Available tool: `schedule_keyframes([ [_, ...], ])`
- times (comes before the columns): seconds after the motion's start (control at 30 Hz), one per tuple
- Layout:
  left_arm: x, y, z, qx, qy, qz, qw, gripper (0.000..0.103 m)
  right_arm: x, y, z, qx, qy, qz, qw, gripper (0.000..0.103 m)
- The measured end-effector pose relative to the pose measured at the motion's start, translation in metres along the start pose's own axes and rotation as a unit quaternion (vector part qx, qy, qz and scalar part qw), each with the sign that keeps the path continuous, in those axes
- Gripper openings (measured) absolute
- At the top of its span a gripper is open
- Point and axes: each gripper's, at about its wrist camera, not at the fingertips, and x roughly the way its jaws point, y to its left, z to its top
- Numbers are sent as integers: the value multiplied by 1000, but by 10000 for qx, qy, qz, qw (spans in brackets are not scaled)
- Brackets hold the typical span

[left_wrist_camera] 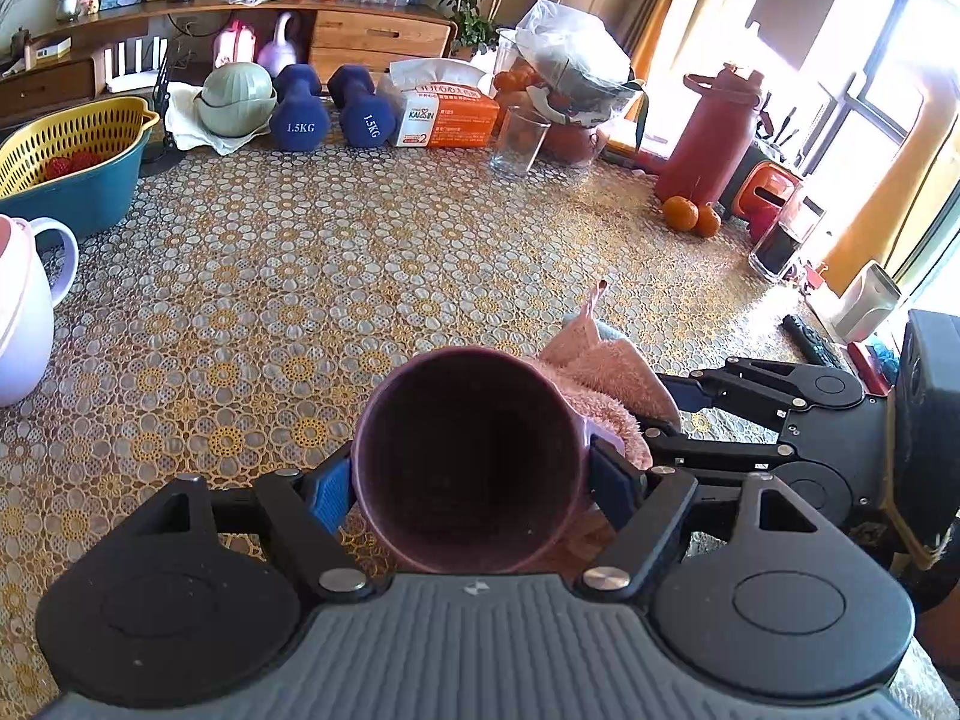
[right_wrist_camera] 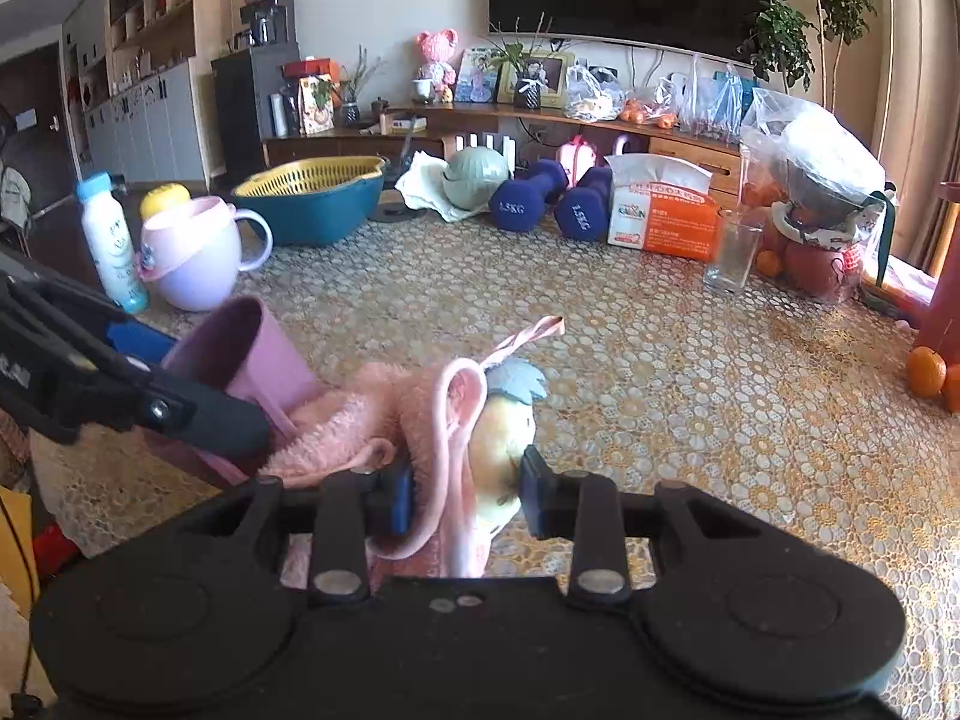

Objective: Clean container
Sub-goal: 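Turn the cup mouth upward with the left gripper while the right gripper holds the towel beside it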

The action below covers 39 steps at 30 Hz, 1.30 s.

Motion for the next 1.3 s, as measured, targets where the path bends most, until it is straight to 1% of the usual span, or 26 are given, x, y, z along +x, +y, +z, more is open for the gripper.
schedule_keyframes([
  [0.07,3,-1,2,55,-8,-3,10000,78,3,-7,-3,-10,35,-263,9996,33],
  [0.1,4,-2,3,90,-13,-10,10000,79,1,-13,-3,102,0,-299,9995,33],
  [0.17,6,-3,5,170,-24,-27,9998,79,-9,-28,1,352,-142,-286,9989,33],
  [0.2,7,-4,5,200,-26,-33,9998,79,-15,-34,4,421,-231,-213,9986,33],
  [0.3,9,-6,7,288,-22,-44,9996,79,-34,-44,16,541,-493,275,9969,33],
  [0.37,10,-8,8,331,-18,-35,9994,79,-41,-43,25,551,-609,631,9946,33],
  [0.5,12,-13,8,472,-3,6,9989,79,-36,-35,36,583,-577,1175,9897,34],
  [0.53,12,-14,8,510,-2,18,9987,79,-33,-32,37,571,-551,1220,9894,34],
  [0.7,15,-18,9,592,6,42,9982,79,-21,-28,38,559,-408,1217,9901,34],
  [0.87,18,-19,11,611,11,36,9981,79,-14,-28,37,360,-271,1190,9919,34],
  [1.0,20,-21,12,667,20,40,9978,79,2,-25,32,153,69,1095,9938,34],
  [1.1,20,-20,13,682,40,11,9977,79,8,-27,28,218,128,1062,9940,34],
  [1.13,20,-20,13,685,48,8,9976,79,8,-28,28,219,128,1002,9946,34],
  [1.2,20,-20,13,678,56,17,9977,79,10,-27,25,109,145,714,9973,33],
  [1.3,20,-18,13,652,34,18,9979,79,5,-34,21,210,75,276,9994,33],
])
